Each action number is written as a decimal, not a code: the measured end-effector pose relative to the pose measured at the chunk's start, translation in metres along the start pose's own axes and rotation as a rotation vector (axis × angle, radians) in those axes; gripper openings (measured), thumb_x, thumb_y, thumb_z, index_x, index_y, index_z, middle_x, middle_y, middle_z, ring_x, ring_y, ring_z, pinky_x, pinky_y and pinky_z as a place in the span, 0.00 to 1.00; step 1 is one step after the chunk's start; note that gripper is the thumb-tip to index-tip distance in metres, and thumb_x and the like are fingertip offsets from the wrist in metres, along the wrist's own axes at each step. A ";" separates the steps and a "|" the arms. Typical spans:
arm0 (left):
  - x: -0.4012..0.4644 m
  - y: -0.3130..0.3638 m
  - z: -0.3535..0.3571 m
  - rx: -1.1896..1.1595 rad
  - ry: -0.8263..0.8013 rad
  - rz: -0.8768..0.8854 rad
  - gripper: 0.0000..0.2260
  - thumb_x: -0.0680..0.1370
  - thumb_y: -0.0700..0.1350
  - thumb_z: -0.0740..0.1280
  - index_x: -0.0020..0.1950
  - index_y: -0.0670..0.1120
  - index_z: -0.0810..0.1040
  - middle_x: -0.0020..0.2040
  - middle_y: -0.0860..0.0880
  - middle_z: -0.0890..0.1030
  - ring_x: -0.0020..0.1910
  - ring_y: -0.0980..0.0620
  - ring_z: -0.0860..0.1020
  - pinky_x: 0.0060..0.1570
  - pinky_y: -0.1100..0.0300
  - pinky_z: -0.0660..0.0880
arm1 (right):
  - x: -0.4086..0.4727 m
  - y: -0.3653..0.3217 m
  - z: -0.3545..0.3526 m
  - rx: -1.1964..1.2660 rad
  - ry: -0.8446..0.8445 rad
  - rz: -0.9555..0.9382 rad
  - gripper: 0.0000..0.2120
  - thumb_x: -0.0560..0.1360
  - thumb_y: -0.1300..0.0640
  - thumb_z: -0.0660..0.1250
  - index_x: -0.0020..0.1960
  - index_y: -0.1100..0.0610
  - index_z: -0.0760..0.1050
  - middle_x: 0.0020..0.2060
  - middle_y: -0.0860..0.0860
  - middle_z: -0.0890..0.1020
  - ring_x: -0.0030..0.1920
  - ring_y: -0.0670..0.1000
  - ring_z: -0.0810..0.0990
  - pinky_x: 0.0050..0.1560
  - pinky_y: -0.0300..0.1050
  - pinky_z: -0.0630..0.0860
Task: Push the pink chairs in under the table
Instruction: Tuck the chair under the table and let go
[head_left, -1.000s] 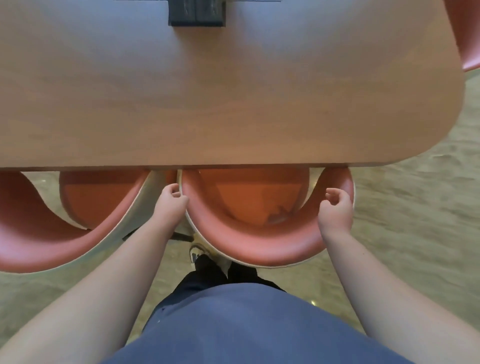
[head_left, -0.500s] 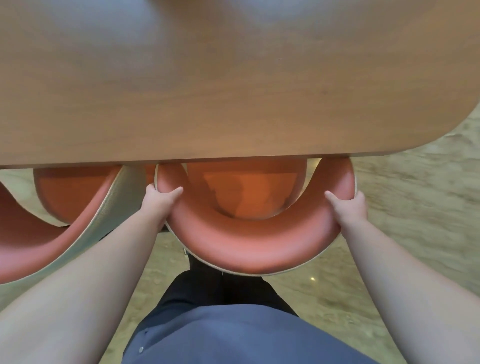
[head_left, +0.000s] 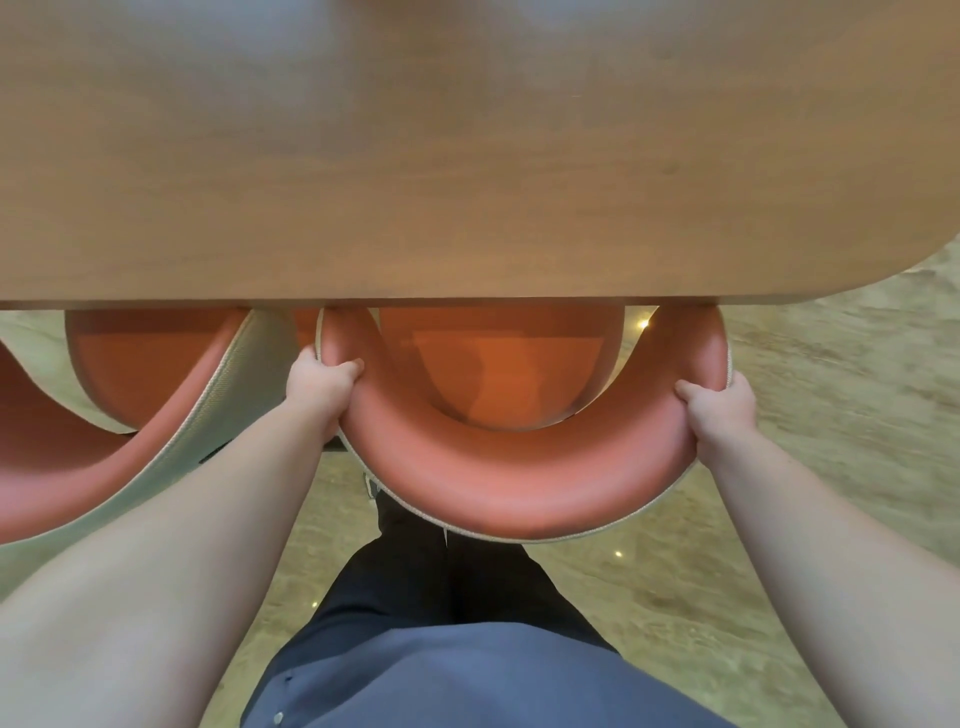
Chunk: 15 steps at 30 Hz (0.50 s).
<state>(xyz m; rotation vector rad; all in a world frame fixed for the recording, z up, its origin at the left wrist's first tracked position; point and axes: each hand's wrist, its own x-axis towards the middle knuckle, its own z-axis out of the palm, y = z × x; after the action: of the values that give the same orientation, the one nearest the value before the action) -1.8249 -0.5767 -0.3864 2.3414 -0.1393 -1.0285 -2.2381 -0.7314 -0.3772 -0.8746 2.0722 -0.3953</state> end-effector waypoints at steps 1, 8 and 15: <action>-0.001 -0.001 -0.002 0.006 0.002 0.003 0.14 0.75 0.45 0.74 0.57 0.48 0.75 0.53 0.45 0.81 0.52 0.40 0.80 0.57 0.46 0.79 | -0.002 0.001 0.000 0.004 0.003 -0.003 0.15 0.72 0.57 0.73 0.56 0.52 0.74 0.51 0.53 0.82 0.50 0.59 0.80 0.53 0.51 0.77; -0.004 -0.023 -0.024 -0.032 0.009 -0.037 0.14 0.74 0.45 0.73 0.59 0.46 0.76 0.49 0.47 0.81 0.51 0.39 0.81 0.54 0.42 0.81 | -0.019 0.007 0.013 0.028 -0.008 -0.050 0.13 0.72 0.59 0.73 0.54 0.52 0.75 0.43 0.47 0.81 0.47 0.58 0.81 0.50 0.47 0.75; 0.007 -0.024 -0.033 -0.076 0.024 -0.021 0.13 0.76 0.43 0.73 0.59 0.46 0.75 0.49 0.47 0.80 0.43 0.46 0.80 0.45 0.53 0.76 | -0.021 0.005 0.028 0.013 -0.003 -0.061 0.14 0.72 0.58 0.73 0.54 0.51 0.74 0.43 0.47 0.81 0.48 0.58 0.81 0.52 0.49 0.75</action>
<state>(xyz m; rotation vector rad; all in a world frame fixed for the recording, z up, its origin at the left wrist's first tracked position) -1.8002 -0.5436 -0.3860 2.2901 -0.0645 -0.9979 -2.2088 -0.7121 -0.3848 -0.9313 2.0417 -0.4397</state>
